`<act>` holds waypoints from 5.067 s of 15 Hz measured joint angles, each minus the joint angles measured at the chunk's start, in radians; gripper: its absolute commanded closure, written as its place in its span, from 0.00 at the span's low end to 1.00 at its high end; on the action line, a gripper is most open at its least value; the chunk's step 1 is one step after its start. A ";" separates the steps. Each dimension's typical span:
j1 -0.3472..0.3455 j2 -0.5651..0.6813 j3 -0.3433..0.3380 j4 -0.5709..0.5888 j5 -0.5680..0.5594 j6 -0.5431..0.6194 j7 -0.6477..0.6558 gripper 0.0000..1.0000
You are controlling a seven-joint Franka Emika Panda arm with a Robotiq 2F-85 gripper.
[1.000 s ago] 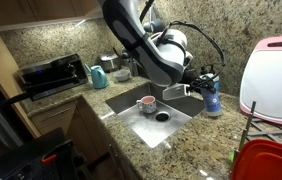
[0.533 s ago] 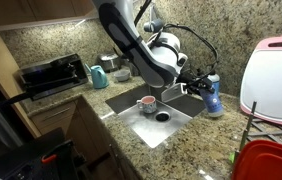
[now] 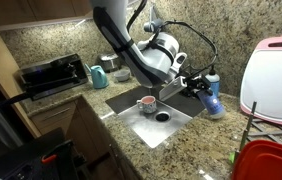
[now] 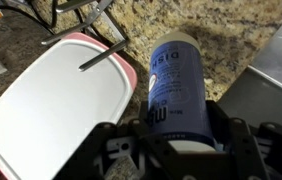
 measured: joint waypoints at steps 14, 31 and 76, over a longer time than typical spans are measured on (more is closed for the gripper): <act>-0.022 -0.011 0.007 -0.020 0.317 -0.136 -0.437 0.67; 0.012 -0.038 0.018 -0.043 0.187 0.039 -0.290 0.67; -0.013 -0.040 0.023 -0.045 0.300 -0.039 -0.290 0.67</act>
